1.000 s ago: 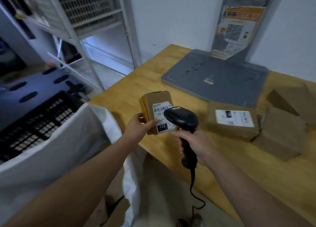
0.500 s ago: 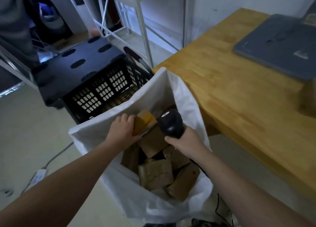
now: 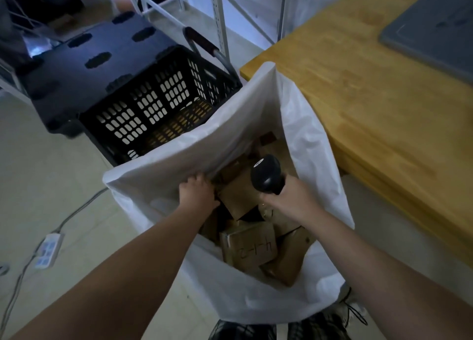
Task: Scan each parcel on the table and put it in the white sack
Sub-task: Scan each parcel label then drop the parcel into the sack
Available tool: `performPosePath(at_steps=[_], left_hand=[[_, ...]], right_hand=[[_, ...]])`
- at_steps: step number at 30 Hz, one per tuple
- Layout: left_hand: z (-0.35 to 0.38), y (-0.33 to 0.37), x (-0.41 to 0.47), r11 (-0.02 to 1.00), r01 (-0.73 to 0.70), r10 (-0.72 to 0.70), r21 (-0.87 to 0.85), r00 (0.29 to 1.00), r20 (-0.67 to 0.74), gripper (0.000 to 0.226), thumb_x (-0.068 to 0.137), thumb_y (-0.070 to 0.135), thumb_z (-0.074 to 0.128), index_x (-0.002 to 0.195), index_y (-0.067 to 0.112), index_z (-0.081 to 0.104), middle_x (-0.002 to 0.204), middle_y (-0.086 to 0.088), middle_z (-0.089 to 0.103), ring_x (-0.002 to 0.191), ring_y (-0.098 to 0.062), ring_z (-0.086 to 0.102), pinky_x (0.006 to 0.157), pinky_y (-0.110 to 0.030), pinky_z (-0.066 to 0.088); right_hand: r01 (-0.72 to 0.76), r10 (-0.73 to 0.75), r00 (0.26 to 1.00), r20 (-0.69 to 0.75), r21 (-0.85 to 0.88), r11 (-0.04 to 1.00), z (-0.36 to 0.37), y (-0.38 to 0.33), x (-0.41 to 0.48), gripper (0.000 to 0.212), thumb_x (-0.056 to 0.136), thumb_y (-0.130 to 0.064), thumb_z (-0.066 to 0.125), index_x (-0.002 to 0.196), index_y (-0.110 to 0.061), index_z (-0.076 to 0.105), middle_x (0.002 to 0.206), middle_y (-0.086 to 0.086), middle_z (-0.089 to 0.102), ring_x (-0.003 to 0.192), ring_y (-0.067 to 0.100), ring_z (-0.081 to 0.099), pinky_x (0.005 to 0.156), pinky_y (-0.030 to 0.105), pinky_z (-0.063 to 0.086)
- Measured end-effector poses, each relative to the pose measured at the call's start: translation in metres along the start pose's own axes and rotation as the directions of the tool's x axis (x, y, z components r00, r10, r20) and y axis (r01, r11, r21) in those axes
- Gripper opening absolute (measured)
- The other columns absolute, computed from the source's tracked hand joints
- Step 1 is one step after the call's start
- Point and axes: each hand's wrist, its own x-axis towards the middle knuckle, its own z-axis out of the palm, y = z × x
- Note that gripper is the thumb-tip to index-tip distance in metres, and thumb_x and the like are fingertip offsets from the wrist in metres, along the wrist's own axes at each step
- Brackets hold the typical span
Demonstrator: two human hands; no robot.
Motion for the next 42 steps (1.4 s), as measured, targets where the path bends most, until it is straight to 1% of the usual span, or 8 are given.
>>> performPosePath(at_steps=[5, 8, 10, 15, 23, 28, 38, 42], left_hand=[[-0.037, 0.031, -0.008, 0.971, -0.209, 0.180, -0.113, 0.959, -0.219, 0.050, 0.097, 0.045, 0.047, 0.135, 0.013, 0.042, 0.131, -0.012, 0.043, 0.121, -0.031, 0.043, 0.094, -0.040, 0.041], [-0.066, 0.054, -0.016, 0.937, -0.309, 0.248, -0.162, 0.917, -0.313, 0.044, 0.098, 0.041, 0.047, 0.133, 0.014, 0.044, 0.129, -0.010, 0.047, 0.121, -0.030, 0.045, 0.094, -0.040, 0.041], [-0.089, 0.075, -0.022, 0.910, -0.381, 0.300, -0.165, 0.879, -0.371, 0.038, 0.097, 0.037, 0.047, 0.127, 0.013, 0.047, 0.123, -0.010, 0.051, 0.116, -0.030, 0.048, 0.089, -0.039, 0.041], [-0.148, 0.144, -0.041, 0.845, -0.520, 0.423, -0.122, 0.791, -0.443, 0.034, 0.098, 0.038, 0.044, 0.119, 0.011, 0.052, 0.108, -0.007, 0.057, 0.105, -0.028, 0.054, 0.075, -0.035, 0.040], [-0.221, 0.303, -0.063, 0.716, -0.688, 0.573, -0.118, 0.677, -0.462, 0.048, 0.096, 0.042, 0.047, 0.134, 0.013, 0.047, 0.118, -0.009, 0.059, 0.111, -0.027, 0.054, 0.086, -0.040, 0.049], [-0.245, 0.399, -0.066, 0.685, -0.716, 0.611, -0.132, 0.664, -0.431, 0.051, 0.096, 0.043, 0.048, 0.138, 0.014, 0.045, 0.123, -0.009, 0.057, 0.114, -0.026, 0.054, 0.087, -0.039, 0.050], [-0.278, 0.499, -0.041, 0.715, -0.643, 0.501, -0.273, 0.745, -0.441, 0.061, 0.091, 0.043, 0.056, 0.141, 0.012, 0.039, 0.138, -0.010, 0.037, 0.124, -0.028, 0.040, 0.099, -0.040, 0.042], [-0.302, 0.522, -0.020, 0.684, -0.702, 0.592, -0.197, 0.692, -0.414, 0.074, 0.090, 0.043, 0.059, 0.149, 0.014, 0.025, 0.152, -0.011, 0.024, 0.137, -0.029, 0.027, 0.109, -0.041, 0.032]], right_hand=[[-0.038, 0.038, 0.997, -0.061, -0.004, 0.999, -0.014, 0.008, -0.002, 0.018, 0.083, -0.027, 0.073, 0.093, -0.025, 0.058, 0.083, -0.004, 0.066, 0.086, 0.013, 0.063, 0.080, 0.032, 0.054], [-0.032, 0.039, 0.991, -0.130, 0.057, 0.998, -0.040, 0.007, -0.019, 0.013, 0.086, -0.022, 0.071, 0.090, -0.019, 0.059, 0.072, -0.001, 0.062, 0.072, 0.014, 0.061, 0.060, 0.019, 0.047], [-0.052, 0.075, 0.973, -0.216, 0.108, 0.993, -0.062, 0.013, -0.032, 0.014, 0.085, -0.020, 0.071, 0.081, -0.019, 0.057, 0.065, -0.002, 0.058, 0.064, 0.013, 0.057, 0.053, 0.021, 0.042], [-0.161, 0.223, 0.915, -0.335, 0.204, 0.966, -0.130, 0.045, -0.067, 0.023, 0.085, -0.019, 0.068, 0.068, -0.013, 0.053, 0.059, 0.006, 0.054, 0.058, 0.023, 0.053, 0.058, 0.029, 0.035], [-0.155, 0.285, 0.822, -0.493, 0.289, 0.945, -0.267, 0.130, -0.127, 0.019, 0.086, -0.021, 0.069, 0.076, -0.020, 0.053, 0.063, 0.002, 0.055, 0.063, 0.022, 0.055, 0.063, 0.032, 0.041], [-0.137, 0.340, 0.747, -0.571, 0.368, 0.920, -0.353, 0.176, -0.145, 0.031, 0.087, -0.012, 0.064, 0.063, -0.013, 0.044, 0.056, 0.004, 0.046, 0.053, 0.021, 0.048, 0.058, 0.031, 0.039], [-0.175, 0.424, 0.699, -0.576, 0.437, 0.882, -0.443, 0.246, -0.142, 0.021, 0.085, -0.016, 0.065, 0.067, -0.009, 0.056, 0.054, 0.005, 0.052, 0.047, 0.020, 0.052, 0.055, 0.031, 0.045], [-0.157, 0.451, 0.703, -0.550, 0.499, 0.852, -0.451, 0.254, -0.130, 0.023, 0.084, -0.018, 0.067, 0.064, -0.009, 0.059, 0.050, 0.004, 0.054, 0.046, 0.018, 0.053, 0.056, 0.032, 0.047]])
